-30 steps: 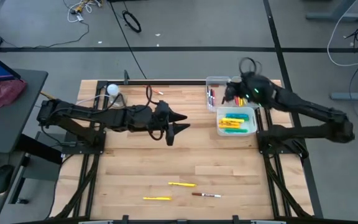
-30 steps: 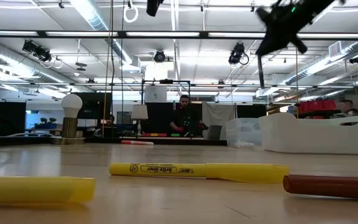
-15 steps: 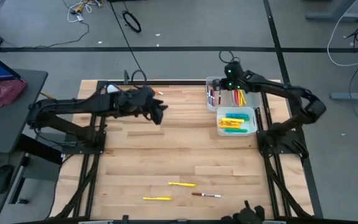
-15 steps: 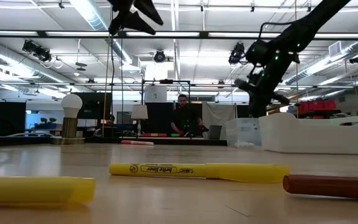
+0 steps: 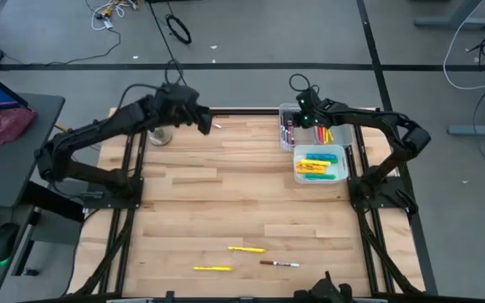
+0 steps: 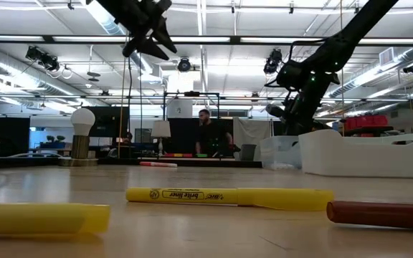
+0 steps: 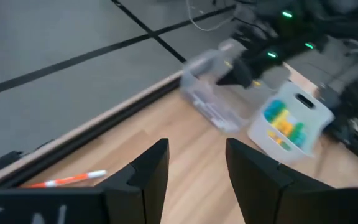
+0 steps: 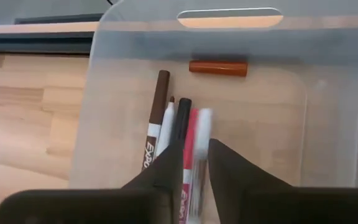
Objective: Pick & Place Markers
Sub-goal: Put the dark brown marker pen into the transparent bin, then put the orange marker pen into the transparent bin
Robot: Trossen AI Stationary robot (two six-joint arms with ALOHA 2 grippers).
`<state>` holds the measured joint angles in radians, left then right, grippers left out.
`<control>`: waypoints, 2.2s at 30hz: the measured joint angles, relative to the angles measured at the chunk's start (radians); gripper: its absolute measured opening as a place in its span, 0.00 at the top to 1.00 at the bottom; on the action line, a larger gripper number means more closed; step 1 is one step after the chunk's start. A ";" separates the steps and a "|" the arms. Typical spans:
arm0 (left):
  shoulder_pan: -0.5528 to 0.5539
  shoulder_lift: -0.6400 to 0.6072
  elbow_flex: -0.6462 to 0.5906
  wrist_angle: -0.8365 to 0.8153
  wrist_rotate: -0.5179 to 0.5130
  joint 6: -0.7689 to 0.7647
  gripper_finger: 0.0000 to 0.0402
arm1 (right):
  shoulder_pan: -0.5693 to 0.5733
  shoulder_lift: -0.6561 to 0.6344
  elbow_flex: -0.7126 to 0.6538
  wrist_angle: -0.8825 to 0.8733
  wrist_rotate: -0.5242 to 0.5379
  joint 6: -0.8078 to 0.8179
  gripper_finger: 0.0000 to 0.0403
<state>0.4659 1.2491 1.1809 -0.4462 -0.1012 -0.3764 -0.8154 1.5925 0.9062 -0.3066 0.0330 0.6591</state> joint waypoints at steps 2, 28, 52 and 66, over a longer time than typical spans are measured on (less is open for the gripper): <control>0.046 0.000 0.000 -0.001 0.011 0.003 0.59 | 0.000 0.000 0.000 -0.002 -0.006 0.015 0.78; 0.296 0.383 0.000 0.002 0.315 0.585 0.59 | 0.178 -0.426 0.000 0.367 -0.242 -0.070 0.76; 0.329 0.763 0.154 -0.068 0.222 1.086 0.45 | 0.281 -0.429 0.000 0.372 -0.153 0.014 0.79; 0.376 0.822 0.158 -0.141 0.251 1.096 0.73 | 0.281 -0.429 0.000 0.364 -0.152 -0.014 0.79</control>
<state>0.8423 2.0712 1.3393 -0.5869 0.1501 0.7197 -0.5346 1.1637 0.9058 0.0574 -0.1192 0.6454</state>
